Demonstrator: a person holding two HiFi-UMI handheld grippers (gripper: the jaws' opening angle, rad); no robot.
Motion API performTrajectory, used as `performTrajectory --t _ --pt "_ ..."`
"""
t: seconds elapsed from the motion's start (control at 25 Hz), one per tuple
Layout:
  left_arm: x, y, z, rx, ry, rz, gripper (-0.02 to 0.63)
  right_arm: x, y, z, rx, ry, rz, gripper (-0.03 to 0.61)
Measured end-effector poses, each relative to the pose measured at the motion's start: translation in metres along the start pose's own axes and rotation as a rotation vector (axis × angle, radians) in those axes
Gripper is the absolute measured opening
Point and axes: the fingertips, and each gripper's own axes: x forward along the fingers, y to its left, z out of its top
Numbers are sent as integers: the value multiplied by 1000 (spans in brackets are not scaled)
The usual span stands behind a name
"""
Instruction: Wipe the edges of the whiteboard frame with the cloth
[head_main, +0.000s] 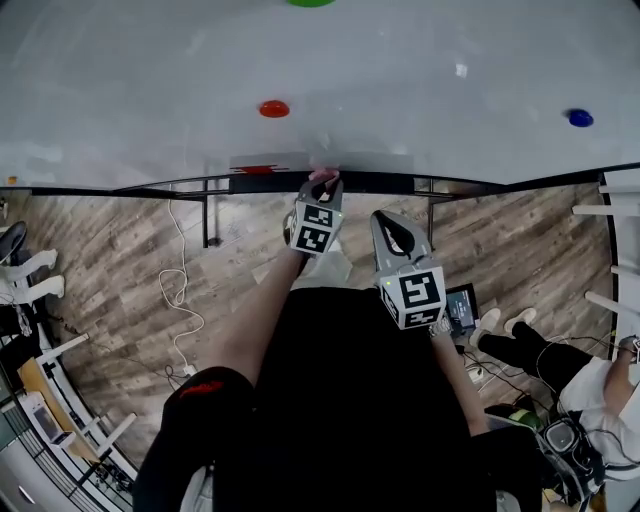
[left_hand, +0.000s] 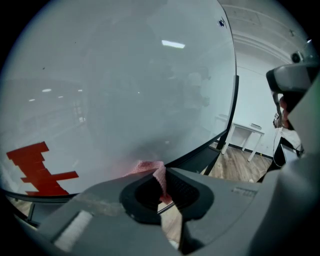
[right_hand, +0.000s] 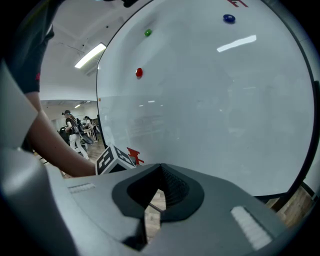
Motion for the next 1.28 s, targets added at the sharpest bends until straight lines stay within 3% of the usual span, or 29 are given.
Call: performTrajectory --t 0.44,1.28 --pt "-2 2 13 -79 3 109 18 -32 -54 2 11 25 2 2" --pt "19 -21 24 -115 1 187 17 -40 -103 -12 -7 56 80 2"
